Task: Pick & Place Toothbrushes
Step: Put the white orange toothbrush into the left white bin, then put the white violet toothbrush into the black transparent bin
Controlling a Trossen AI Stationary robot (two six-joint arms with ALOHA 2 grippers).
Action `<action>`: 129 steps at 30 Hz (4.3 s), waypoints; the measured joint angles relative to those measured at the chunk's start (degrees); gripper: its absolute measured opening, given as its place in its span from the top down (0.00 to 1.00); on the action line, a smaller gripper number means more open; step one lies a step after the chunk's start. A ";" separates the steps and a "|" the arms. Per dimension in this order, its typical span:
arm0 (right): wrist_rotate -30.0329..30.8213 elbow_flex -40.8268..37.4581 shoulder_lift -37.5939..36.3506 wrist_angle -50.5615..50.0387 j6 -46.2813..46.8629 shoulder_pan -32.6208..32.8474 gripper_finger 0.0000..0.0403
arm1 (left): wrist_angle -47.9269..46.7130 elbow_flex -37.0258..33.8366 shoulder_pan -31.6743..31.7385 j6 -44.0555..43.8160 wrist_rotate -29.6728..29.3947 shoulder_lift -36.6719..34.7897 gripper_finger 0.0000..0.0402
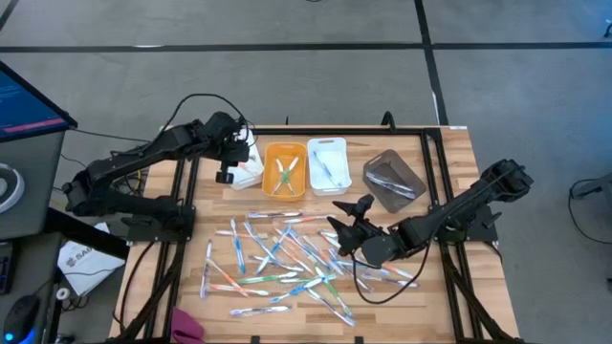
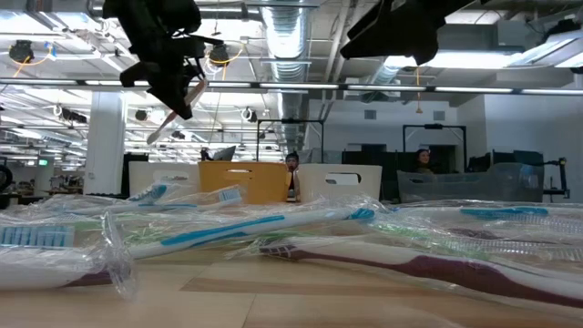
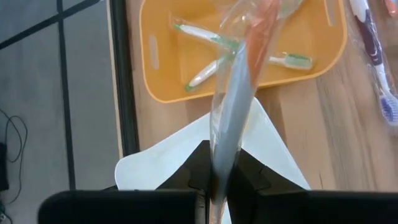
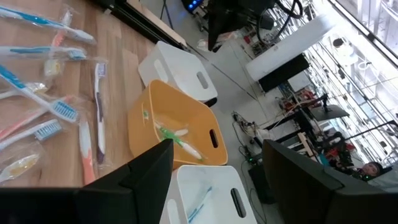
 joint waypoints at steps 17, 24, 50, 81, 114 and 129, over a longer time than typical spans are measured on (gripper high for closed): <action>-0.28 0.00 0.00 -0.02 0.65 -0.02 0.41 | 0.94 -1.66 -0.04 3.82 0.92 0.03 0.96; -3.07 0.00 0.00 -0.01 0.61 -0.17 0.41 | 4.92 -5.18 0.26 10.28 0.46 0.57 0.96; -3.19 0.00 0.00 -2.01 3.45 -1.16 0.41 | 5.17 -5.25 2.83 10.51 -4.19 11.38 0.93; -3.19 0.00 0.00 -3.72 4.48 -1.16 0.41 | 4.46 -5.20 6.68 11.63 -4.37 11.78 0.79; -43.54 -0.04 -0.70 -26.21 41.50 -6.25 0.41 | 21.27 -5.11 -8.92 -27.92 19.50 -8.11 0.78; -43.65 -0.02 -0.70 -38.85 49.33 -5.83 0.41 | 21.68 -5.11 -19.56 -33.09 19.56 -8.07 0.78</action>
